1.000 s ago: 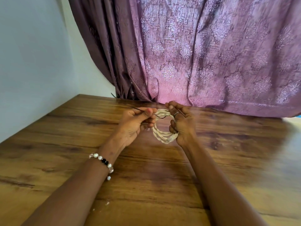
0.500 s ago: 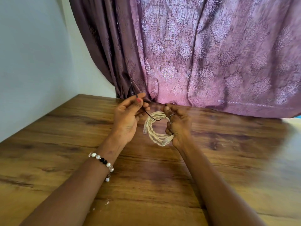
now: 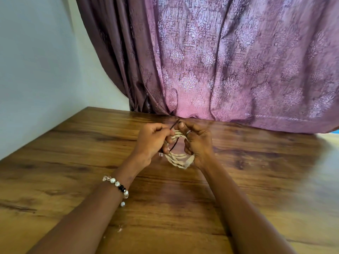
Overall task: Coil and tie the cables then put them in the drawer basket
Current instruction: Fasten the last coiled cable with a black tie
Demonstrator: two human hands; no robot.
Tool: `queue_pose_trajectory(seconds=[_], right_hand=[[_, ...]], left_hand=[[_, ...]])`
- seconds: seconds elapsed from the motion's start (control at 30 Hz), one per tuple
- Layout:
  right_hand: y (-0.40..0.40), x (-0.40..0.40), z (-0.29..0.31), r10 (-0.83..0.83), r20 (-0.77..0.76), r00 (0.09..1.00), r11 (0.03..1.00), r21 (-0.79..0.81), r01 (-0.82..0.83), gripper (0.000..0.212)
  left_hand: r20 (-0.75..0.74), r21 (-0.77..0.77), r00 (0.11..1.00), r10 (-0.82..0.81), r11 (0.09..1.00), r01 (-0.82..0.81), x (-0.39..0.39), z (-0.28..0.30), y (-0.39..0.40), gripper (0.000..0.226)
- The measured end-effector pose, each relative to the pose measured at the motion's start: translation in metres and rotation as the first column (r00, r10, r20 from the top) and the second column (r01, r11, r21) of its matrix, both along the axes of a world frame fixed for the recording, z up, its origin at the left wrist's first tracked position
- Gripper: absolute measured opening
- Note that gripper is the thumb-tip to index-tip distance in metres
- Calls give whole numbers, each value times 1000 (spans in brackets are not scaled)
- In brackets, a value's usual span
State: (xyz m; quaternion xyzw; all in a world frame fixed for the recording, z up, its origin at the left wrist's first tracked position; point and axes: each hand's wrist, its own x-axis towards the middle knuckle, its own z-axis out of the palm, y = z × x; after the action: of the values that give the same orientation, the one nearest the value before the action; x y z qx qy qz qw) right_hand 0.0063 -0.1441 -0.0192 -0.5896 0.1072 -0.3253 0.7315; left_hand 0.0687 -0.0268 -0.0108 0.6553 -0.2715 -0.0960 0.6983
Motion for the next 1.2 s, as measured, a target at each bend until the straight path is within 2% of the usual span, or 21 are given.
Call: queue_pose_trajectory(seconds=[0.2,0.37,0.53,0.83,1.0,1.2], right_hand=[[-1,-3,1,26,25,999,1000,15,-27,8],[0,-2,0,45,38,998,999,7,-45,9],[0,-2,-1,56,59,997,998,-10,-55,8],[-2,-2,-2,118,77,990,990,-93,-110,15],[-1,-5,3,103,59,993,984,-151,-93,9],[1,-9,8,132,22,991,959,-254,-122,14]], left_hand=[[-12,-40,1000,3,999,-3,-1,-1,2,22],[23,-56,1000,21,998,-19,-2,1,3,12],[20,-31,997,69,997,-68,0,0,2,20],[15,-62,999,42,997,-41,1,1,3,23],[10,-59,999,36,998,-36,1,1,4,21],[-41,-60,999,5,998,-8,-2,5,6,22]])
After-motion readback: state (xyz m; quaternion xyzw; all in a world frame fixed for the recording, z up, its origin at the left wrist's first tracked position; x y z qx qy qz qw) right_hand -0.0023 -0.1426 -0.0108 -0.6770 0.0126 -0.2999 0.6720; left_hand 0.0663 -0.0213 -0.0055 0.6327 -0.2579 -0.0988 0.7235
